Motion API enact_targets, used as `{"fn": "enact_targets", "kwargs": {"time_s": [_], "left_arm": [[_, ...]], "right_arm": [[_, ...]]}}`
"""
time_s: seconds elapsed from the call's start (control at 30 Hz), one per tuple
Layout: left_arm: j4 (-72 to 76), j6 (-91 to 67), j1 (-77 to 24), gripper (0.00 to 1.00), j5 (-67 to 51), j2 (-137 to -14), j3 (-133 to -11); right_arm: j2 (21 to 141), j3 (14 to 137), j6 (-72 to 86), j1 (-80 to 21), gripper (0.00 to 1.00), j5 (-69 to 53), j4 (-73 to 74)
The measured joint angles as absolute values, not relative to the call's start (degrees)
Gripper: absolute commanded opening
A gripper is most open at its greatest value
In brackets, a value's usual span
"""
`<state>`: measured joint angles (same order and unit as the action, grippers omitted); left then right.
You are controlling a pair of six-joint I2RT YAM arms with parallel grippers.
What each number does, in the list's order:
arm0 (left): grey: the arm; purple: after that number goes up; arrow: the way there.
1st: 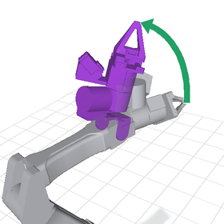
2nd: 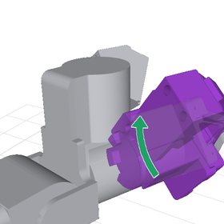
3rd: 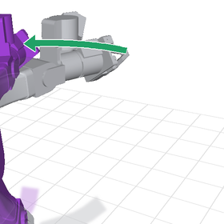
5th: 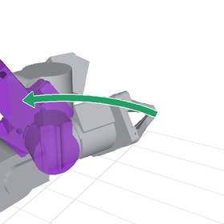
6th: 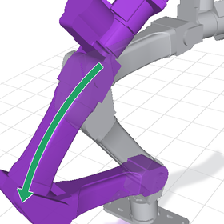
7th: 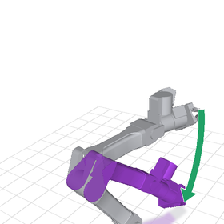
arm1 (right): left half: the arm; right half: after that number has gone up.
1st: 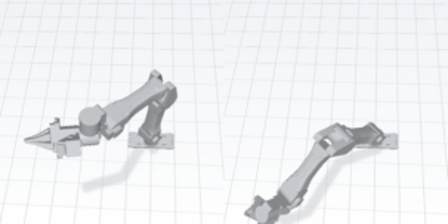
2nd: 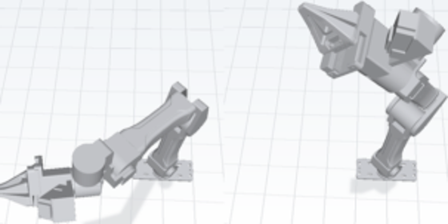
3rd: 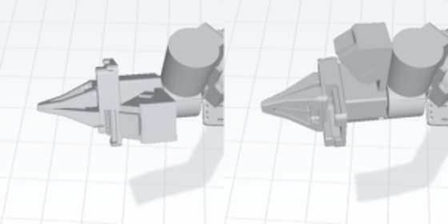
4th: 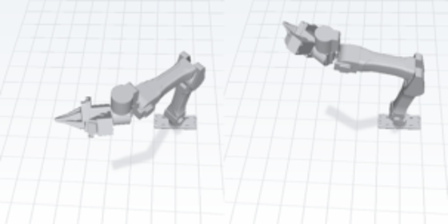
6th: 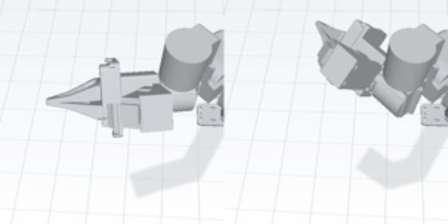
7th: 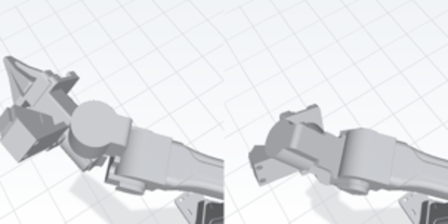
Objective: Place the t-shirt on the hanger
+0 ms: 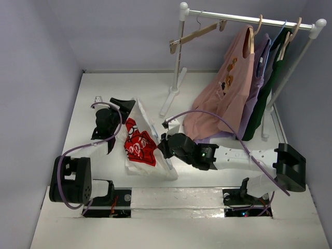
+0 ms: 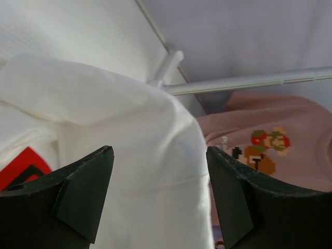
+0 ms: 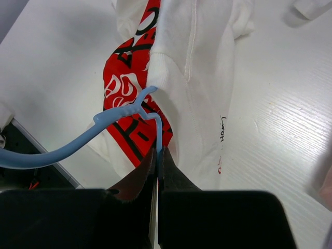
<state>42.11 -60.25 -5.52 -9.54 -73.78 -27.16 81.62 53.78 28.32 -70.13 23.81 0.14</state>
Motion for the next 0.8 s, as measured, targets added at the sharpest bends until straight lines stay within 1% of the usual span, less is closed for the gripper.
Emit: {"fn": "enact_targets", "kwargs": {"time_s": [0.17,0.3,0.47,0.5,0.57,0.63,0.67,0.7,0.77,0.8], "left_arm": [[46.5,-64.3,-5.5,0.67,-11.6,-76.0,-28.1],[48.2,-65.9,-5.5,0.63,-12.1,-79.3,-30.6],[48.7,-67.0,-5.5,0.56,-12.6,-83.2,-33.2],[48.7,-67.1,-5.5,0.52,-12.6,-83.6,-33.4],[48.8,-67.3,-5.5,0.48,-12.6,-84.0,-33.5],[49.0,-67.4,-5.5,0.40,-12.6,-84.3,-33.6],[49.1,-67.5,-5.5,0.35,-12.6,-84.4,-33.6],[49.1,-67.6,-5.5,0.25,-12.6,-84.6,-33.7],[49.1,-67.7,-5.5,0.22,-12.6,-84.7,-33.8],[49.2,-67.7,-5.5,0.16,-12.5,-84.7,-33.8]], "right_arm": [[80.6,52.5,28.3,-70.1,0.00,23.1,-0.7],[80.0,51.8,28.3,-70.1,0.00,22.4,-1.3],[79.7,51.5,28.3,-70.1,0.00,21.9,-1.6],[79.7,51.5,28.3,-70.1,0.00,21.8,-1.6],[79.5,51.2,28.3,-70.1,0.00,21.8,-1.9],[79.2,50.7,28.3,-70.1,0.00,21.8,-2.1],[79.1,50.6,28.3,-70.1,0.00,21.7,-2.2],[79.0,50.6,28.3,-70.1,0.00,21.7,-2.2],[79.0,50.6,28.3,-70.1,0.00,21.6,-2.2],[79.0,50.6,28.3,-70.1,0.00,21.5,-2.2]]}}
